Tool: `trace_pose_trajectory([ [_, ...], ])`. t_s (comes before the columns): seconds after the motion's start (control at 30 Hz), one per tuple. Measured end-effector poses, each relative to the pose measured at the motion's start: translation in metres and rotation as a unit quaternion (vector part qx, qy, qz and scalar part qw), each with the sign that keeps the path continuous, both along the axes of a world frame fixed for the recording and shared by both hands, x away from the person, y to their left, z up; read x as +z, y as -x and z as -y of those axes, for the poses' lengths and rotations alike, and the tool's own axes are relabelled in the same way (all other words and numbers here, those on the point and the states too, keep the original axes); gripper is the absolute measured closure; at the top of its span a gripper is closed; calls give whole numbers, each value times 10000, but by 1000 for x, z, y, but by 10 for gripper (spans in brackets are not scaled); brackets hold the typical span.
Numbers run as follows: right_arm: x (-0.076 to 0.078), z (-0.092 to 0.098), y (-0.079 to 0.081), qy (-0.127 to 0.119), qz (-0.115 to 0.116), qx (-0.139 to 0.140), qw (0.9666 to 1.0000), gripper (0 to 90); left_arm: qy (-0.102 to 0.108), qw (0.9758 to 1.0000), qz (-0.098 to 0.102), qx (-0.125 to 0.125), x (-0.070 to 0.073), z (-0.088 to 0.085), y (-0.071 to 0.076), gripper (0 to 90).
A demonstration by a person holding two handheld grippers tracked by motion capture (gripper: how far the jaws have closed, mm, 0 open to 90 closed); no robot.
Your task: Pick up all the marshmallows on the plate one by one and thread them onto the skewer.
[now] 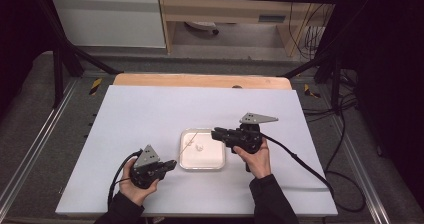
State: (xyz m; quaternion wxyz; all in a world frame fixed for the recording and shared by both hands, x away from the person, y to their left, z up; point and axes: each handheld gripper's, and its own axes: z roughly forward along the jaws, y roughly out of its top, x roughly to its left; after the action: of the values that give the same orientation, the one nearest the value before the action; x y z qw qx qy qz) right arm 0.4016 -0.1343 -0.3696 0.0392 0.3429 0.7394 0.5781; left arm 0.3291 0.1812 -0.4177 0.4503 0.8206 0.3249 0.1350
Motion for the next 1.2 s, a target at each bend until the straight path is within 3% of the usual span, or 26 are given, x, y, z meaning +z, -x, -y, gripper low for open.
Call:
trace_pose_trajectory([
  [0.63, 6, -2, -10, -487, -101, 3, 9988, 752, 28, 9999, 95, -66, 0, 6, 2, 887],
  [1.2, 1, -10, -15, -597, -369, 119, 9975, 753, 40, 9998, 138, -154, 0, 8, 3, 887],
])
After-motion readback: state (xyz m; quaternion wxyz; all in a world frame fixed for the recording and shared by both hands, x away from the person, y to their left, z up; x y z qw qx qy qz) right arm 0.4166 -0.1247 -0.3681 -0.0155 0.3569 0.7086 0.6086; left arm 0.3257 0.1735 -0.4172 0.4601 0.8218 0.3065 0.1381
